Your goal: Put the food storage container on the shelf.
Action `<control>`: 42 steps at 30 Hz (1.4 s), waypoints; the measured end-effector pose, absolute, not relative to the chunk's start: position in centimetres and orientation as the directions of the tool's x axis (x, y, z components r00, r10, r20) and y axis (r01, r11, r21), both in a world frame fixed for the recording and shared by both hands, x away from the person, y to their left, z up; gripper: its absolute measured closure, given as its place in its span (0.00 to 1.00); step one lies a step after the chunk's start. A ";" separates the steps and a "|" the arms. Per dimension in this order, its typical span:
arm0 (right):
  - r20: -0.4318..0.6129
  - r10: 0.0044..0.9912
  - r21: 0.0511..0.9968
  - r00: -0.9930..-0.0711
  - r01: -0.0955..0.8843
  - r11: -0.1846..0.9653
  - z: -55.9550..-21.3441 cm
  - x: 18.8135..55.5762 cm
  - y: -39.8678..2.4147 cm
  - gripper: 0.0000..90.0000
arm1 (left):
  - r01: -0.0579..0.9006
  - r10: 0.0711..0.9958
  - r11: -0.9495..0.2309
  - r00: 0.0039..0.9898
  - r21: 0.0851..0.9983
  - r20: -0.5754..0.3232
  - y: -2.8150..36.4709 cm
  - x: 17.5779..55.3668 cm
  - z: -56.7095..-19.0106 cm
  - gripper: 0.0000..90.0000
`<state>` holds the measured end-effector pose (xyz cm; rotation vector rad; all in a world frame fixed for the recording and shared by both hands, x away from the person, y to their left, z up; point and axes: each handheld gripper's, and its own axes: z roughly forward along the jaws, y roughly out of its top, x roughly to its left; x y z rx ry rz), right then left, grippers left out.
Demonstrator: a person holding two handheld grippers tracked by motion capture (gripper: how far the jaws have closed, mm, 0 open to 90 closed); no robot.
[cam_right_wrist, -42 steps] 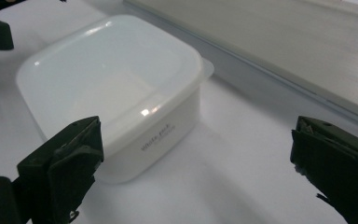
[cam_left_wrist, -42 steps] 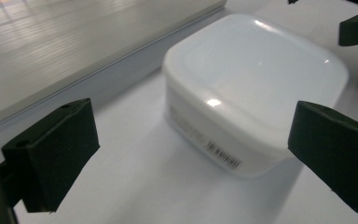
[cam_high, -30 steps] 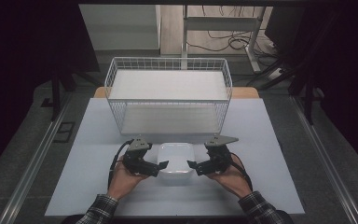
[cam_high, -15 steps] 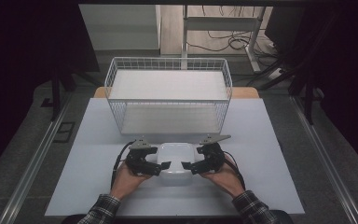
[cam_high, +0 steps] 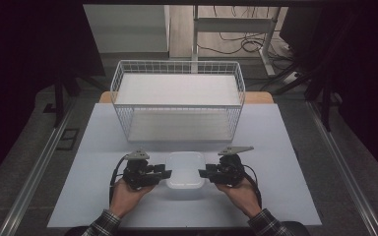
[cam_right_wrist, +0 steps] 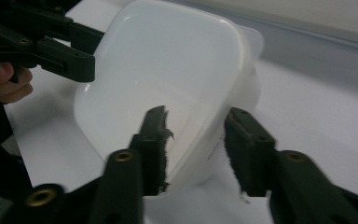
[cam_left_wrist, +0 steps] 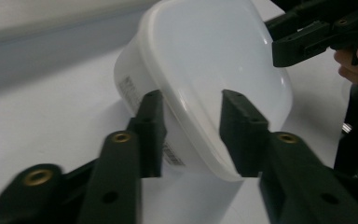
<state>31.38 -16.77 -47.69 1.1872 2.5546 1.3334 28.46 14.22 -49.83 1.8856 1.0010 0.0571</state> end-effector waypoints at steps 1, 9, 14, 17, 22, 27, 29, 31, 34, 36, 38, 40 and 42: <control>0.317 0.638 0.712 -0.702 0.620 0.329 -47.6 31.3 -16.8 0.75 | 0.615 0.667 -0.190 0.653 0.766 -0.359 14.2 28.4 -49.7 0.73; 0.306 0.668 0.738 -0.678 0.612 0.284 -47.7 30.6 -16.5 0.88 | 0.608 0.712 -0.137 0.610 0.782 -0.349 14.6 28.2 -49.6 0.86; 0.284 0.679 0.760 -0.677 0.591 0.271 -47.7 30.7 -16.4 0.88 | 0.602 0.716 -0.122 0.604 0.789 -0.350 14.5 28.3 -49.6 0.87; 0.277 0.684 0.767 -0.675 0.584 0.265 -47.6 30.8 -16.4 0.87 | 0.590 0.716 -0.119 0.608 0.799 -0.342 14.4 28.4 -49.4 0.87; 0.249 0.696 0.778 -0.674 0.567 0.271 -47.2 31.4 -16.5 0.87 | 0.573 0.715 -0.119 0.616 0.811 -0.331 14.2 28.8 -48.9 0.87; 0.233 0.698 0.790 -0.677 0.550 0.270 -46.5 32.3 -16.5 0.86 | 0.559 0.720 -0.115 0.616 0.821 -0.319 14.2 29.6 -48.2 0.88; 0.230 0.698 0.792 -0.678 0.547 0.270 -46.4 32.5 -16.4 0.86 | 0.559 0.722 -0.110 0.613 0.822 -0.320 14.2 29.8 -48.1 0.88; 0.218 0.698 0.800 -0.682 0.534 0.272 -45.9 33.3 -16.1 0.86 | 0.555 0.725 -0.103 0.610 0.826 -0.319 14.5 30.7 -47.8 0.88; 0.214 0.700 0.802 -0.681 0.532 0.272 -45.8 34.1 -15.8 0.86 | 0.555 0.729 -0.102 0.607 0.826 -0.317 14.7 31.4 -47.7 0.88; 0.209 0.704 0.804 -0.679 0.529 0.271 -45.7 35.2 -15.4 0.86 | 0.557 0.731 -0.097 0.603 0.825 -0.321 15.0 32.4 -47.7 0.88; 0.203 0.707 0.806 -0.677 0.525 0.272 -45.7 36.0 -15.2 0.86 | 0.559 0.732 -0.096 0.601 0.823 -0.323 15.1 33.2 -47.7 0.88; 0.204 0.710 0.805 -0.674 0.528 0.270 -45.8 36.7 -15.0 0.86 | 0.567 0.734 -0.090 0.593 0.819 -0.330 15.2 34.0 -47.9 0.88; 0.197 0.714 0.805 -0.672 0.526 0.273 -45.9 37.4 -14.8 0.86 | 0.566 0.737 -0.091 0.592 0.819 -0.328 15.2 34.5 -47.9 0.88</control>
